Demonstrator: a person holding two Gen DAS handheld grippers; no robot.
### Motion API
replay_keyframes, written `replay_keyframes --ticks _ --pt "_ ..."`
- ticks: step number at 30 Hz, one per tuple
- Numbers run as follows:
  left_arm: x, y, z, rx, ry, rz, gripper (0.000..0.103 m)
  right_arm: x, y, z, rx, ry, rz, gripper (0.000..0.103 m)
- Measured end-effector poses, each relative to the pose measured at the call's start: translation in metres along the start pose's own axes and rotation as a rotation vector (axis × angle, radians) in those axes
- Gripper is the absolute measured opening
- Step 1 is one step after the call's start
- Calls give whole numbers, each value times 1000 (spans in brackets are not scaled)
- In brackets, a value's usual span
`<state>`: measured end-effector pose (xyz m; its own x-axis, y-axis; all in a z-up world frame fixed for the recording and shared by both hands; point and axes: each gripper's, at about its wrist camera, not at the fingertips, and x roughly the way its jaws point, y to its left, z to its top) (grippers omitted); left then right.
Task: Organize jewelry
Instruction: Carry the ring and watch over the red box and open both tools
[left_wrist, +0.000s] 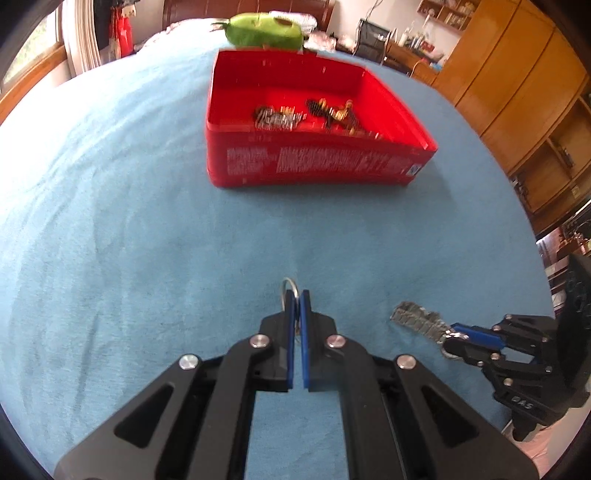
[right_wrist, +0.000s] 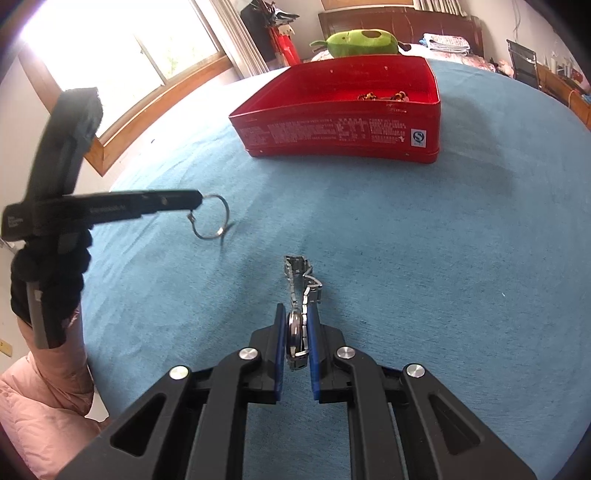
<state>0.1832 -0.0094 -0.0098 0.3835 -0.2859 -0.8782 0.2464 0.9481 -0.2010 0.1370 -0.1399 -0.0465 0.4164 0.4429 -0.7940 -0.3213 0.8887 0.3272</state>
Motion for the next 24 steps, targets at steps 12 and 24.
replay_keyframes --ticks 12,24 --pt "25 1 -3 -20 47 -8 1 1 -3 1 6 4 -2 11" --pt "-36 -12 2 0 -100 -35 0 -22 -2 21 14 -56 6 11"
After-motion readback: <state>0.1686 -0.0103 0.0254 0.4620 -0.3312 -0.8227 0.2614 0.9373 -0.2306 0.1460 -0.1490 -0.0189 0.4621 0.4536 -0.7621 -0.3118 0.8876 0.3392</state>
